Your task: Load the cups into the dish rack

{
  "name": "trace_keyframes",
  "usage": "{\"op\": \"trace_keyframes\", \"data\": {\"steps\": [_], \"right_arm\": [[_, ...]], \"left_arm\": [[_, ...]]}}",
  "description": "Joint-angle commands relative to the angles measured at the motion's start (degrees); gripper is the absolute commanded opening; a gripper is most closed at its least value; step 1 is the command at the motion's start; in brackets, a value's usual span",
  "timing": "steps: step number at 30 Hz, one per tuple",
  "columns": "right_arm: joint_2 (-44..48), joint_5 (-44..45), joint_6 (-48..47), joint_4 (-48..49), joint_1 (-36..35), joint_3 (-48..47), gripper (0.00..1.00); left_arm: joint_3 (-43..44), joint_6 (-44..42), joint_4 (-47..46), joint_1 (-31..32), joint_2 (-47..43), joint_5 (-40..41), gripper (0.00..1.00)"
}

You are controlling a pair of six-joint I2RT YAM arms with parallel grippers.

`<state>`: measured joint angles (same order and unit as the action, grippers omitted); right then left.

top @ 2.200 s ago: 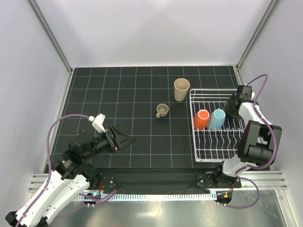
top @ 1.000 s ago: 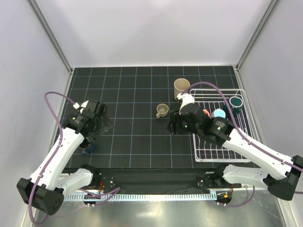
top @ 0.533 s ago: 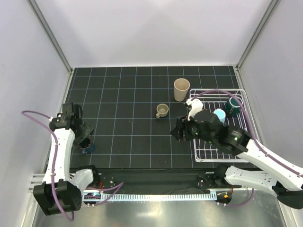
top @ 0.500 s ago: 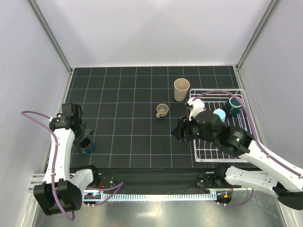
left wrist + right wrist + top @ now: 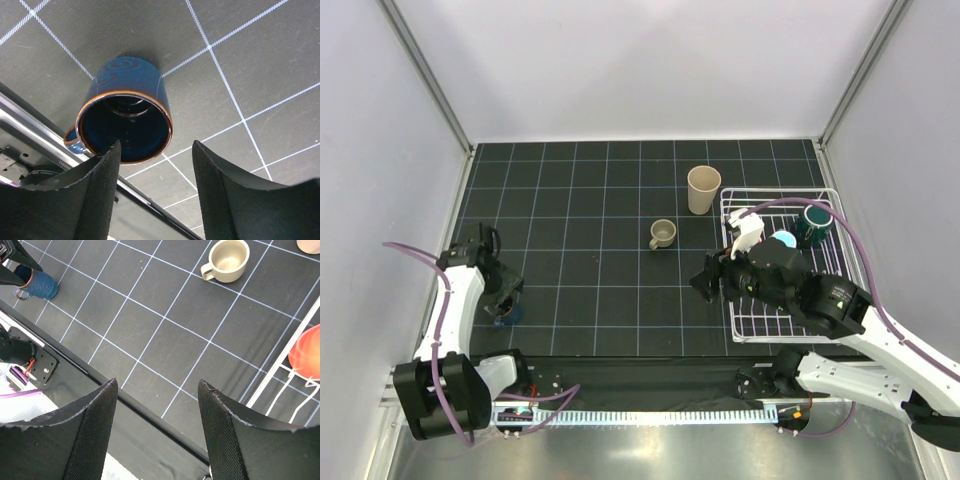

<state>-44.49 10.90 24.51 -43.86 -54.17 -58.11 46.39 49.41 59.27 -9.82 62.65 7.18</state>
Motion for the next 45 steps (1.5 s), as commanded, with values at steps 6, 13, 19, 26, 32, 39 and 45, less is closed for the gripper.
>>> {"op": "trace_keyframes", "data": {"steps": [6, 13, 19, 26, 32, 39, 45], "right_arm": [[0.63, 2.2, -1.4, 0.09, -0.32, -0.08, 0.67], [0.28, 2.29, -0.7, -0.26, -0.32, -0.34, 0.67], [-0.86, 2.38, 0.27, -0.79, -0.32, -1.66, 0.67], [-6.92, -0.43, -2.27, -2.29, -0.23, -4.12, 0.74], [-10.53, -6.67, -2.28, 0.26, -0.32, -5.61, 0.76], [-13.78, -14.14, 0.53, 4.21, -0.32, -6.76, 0.77], [-13.34, -19.07, 1.59, 9.66, -0.32, -6.93, 0.86]], "left_arm": [[-1.65, 2.97, -3.72, -0.37, 1.07, 0.46, 0.54], [-2.18, 2.8, -4.68, -0.46, 1.25, -0.58, 0.31], [-4.03, 3.06, -7.84, -0.37, 0.72, -6.56, 0.0], [-2.71, 4.72, -12.57, -0.11, -6.92, -22.98, 0.0], [3.79, 3.24, -18.48, 8.13, -15.62, -29.59, 0.0], [2.49, 12.07, -33.75, 14.04, -22.48, -41.26, 0.0], [-3.24, 24.15, -54.07, 19.92, -26.17, -44.09, 0.0]]}}
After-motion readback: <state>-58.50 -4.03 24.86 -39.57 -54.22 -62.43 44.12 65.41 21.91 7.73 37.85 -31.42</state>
